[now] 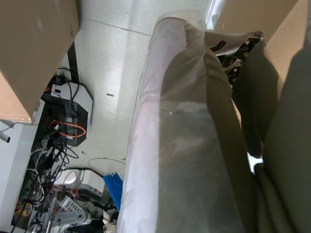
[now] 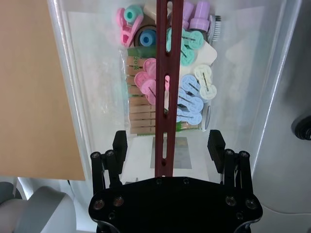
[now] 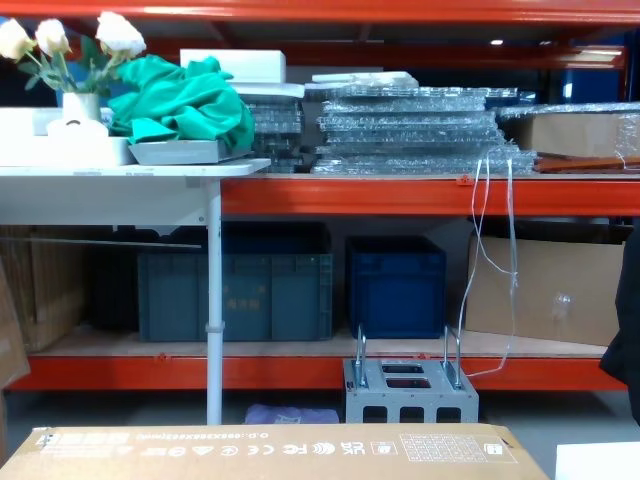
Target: Use one hand to grasp the basket and place it at the designated location.
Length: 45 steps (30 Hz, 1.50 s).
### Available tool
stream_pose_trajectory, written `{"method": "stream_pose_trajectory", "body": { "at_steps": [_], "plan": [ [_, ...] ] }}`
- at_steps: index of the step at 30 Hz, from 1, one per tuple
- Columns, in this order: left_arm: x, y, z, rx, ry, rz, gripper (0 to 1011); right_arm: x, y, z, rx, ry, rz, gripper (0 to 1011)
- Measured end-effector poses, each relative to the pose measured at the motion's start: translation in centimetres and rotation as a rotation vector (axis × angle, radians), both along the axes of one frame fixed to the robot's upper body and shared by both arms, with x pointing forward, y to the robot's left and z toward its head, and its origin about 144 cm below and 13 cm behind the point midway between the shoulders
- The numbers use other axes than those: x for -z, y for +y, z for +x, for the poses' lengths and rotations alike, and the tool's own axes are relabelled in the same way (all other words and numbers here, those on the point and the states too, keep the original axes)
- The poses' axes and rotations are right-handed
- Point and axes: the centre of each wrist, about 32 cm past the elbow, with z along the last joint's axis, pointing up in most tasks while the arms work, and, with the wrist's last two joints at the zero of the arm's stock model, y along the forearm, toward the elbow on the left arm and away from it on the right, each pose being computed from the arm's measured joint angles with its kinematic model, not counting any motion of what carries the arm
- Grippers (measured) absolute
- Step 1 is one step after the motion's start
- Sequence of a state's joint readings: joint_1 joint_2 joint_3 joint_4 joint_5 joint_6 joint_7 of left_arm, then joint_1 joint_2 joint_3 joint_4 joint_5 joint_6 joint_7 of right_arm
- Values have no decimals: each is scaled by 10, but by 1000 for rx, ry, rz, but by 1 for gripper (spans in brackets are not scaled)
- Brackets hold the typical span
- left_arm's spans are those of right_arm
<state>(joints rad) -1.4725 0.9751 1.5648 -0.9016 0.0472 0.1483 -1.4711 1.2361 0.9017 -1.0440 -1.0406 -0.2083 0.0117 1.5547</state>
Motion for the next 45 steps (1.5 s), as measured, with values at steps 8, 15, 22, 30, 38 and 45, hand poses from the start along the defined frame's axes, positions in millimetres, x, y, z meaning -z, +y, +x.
{"method": "stream_pose_trajectory", "body": {
  "at_steps": [8, 15, 22, 30, 38, 45],
  "plan": [
    [0, 0, 0, 0, 0, 0, 0, 11, -1, 7, -16, 29, 8, 1000],
    [0, 0, 0, 0, 0, 0, 0, 19, -4, 11, -12, 49, 14, 1000],
    [0, 0, 0, 0, 0, 0, 0, 23, -4, 12, -10, 55, 11, 1000],
    [0, 0, 0, 0, 0, 0, 0, 25, -3, 12, -11, 58, 7, 993],
    [0, 0, 0, 0, 0, 0, 0, 24, -8, 9, -5, 35, 20, 825],
    [0, 0, 0, 0, 0, 0, 0, 23, -10, 8, 1, 30, 22, 614]
  ]
}}
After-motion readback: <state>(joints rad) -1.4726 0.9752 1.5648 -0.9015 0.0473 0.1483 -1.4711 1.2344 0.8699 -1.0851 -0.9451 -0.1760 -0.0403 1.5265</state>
